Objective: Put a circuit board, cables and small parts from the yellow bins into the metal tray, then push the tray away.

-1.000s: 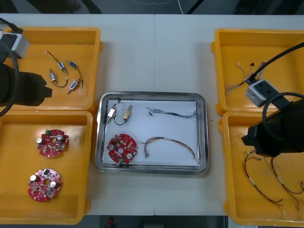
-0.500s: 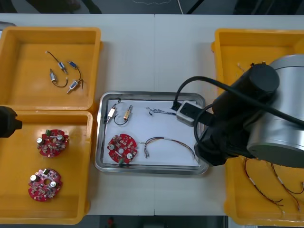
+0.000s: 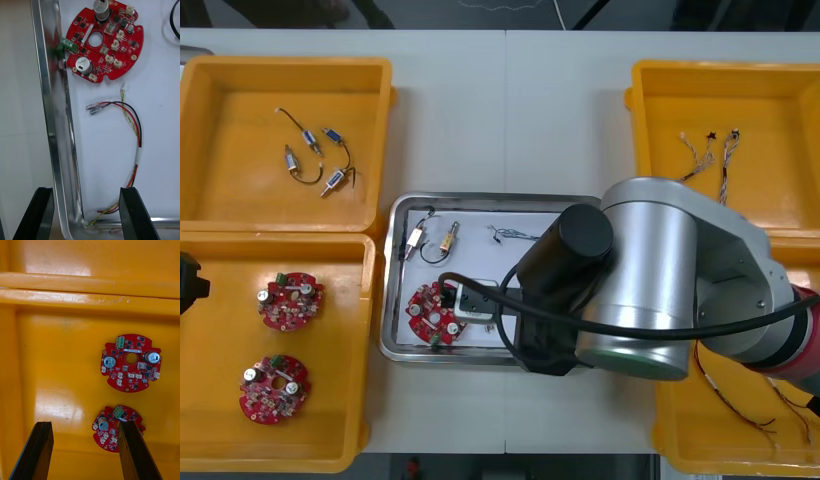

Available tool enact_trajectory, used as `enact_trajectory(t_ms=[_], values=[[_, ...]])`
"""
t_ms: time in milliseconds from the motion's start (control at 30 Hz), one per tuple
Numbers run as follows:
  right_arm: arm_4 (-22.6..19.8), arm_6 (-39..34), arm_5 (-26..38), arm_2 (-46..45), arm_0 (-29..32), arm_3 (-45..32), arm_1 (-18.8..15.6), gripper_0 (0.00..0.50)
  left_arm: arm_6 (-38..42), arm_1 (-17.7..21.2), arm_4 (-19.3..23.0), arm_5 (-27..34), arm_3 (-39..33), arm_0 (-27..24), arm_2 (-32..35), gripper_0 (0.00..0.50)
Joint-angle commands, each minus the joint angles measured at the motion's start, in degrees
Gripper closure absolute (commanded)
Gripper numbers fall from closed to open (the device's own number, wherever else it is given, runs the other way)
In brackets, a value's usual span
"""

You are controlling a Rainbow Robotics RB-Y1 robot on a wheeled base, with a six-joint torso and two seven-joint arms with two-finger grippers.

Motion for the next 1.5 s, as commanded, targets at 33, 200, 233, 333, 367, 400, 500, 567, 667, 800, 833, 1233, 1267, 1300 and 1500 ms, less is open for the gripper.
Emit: enact_trajectory(t_ms=[33, 200, 233, 333, 367, 400, 500, 567, 667, 800, 833, 1233, 1267, 1300, 1500], values=[[3.2, -1.1, -3.3, 6.2, -1.8, 1.3, 2.5, 0.000, -5.4, 2.4, -0.2, 0.3, -1.8, 1.7, -1.5, 0.000], [5.7, -1.3, -5.3, 9.8, -1.8, 2.6, 3.8, 0.000, -5.5, 2.4, 0.3, 0.3, -1.8, 2.4, -1.5, 0.000], [6.4, -1.4, -5.3, 10.5, -1.8, 3.0, 4.1, 0.000, -5.5, 2.4, 0.4, 0.3, -1.8, 2.4, -1.6, 0.000], [8.0, -1.5, -5.3, 12.5, -1.8, 4.2, 4.8, 0.000, -5.4, 2.4, 1.0, 0.3, -1.8, 2.4, -1.7, 0.000], [8.9, -1.5, -5.4, 13.2, -1.8, 4.5, 5.0, 0.000, -5.5, 2.4, 1.1, 0.3, -1.8, 2.3, -1.7, 0.000], [9.2, -1.5, -5.4, 13.4, -1.8, 4.8, 5.2, 0.000, -5.5, 2.4, 1.1, 0.3, -1.8, 2.3, -1.7, 0.000], [10.4, -1.6, -6.1, 14.7, -1.8, 6.0, 6.0, 0.000, -5.5, 2.4, 1.1, 0.3, -1.8, 2.3, -1.7, 0.000], [10.8, -1.6, -7.0, 15.2, -1.8, 7.1, 6.5, 0.000, -5.5, 2.4, 1.1, 0.3, -1.8, 2.3, -1.7, 0.000], [11.2, -1.5, -7.4, 15.8, -1.8, 8.8, 7.1, 0.000, -5.5, 2.4, 1.1, 0.3, -1.8, 2.3, -1.7, 0.000], [13.5, -1.6, -9.0, 17.8, -1.8, 10.7, 7.1, 0.000, -5.5, 2.4, 1.1, 0.3, -1.8, 2.3, -1.7, 0.000], [14.2, -1.6, -9.6, 18.1, -1.8, 11.3, 7.2, 0.000, -5.5, 2.4, 1.1, 0.3, -1.8, 2.3, -1.7, 0.000], [14.4, -1.6, -10.3, 18.5, -1.8, 13.5, 7.7, 0.144, -5.5, 2.4, 1.1, 0.3, -1.8, 2.3, -1.7, 0.000], [14.3, -1.6, -10.3, 18.5, -1.8, 13.5, 7.8, 0.210, -5.5, 2.4, 1.1, 0.3, -1.8, 2.3, -1.7, 0.000], [14.4, -1.6, -10.2, 18.5, -1.8, 13.5, 7.8, 0.336, -5.5, 2.4, 1.1, 0.3, -1.8, 2.3, -1.7, 0.000], [15.7, -1.7, -10.3, 18.5, -1.8, 13.1, 7.8, 0.500, -5.5, 2.4, 1.1, 0.3, -1.8, 2.3, -1.7, 0.000]])
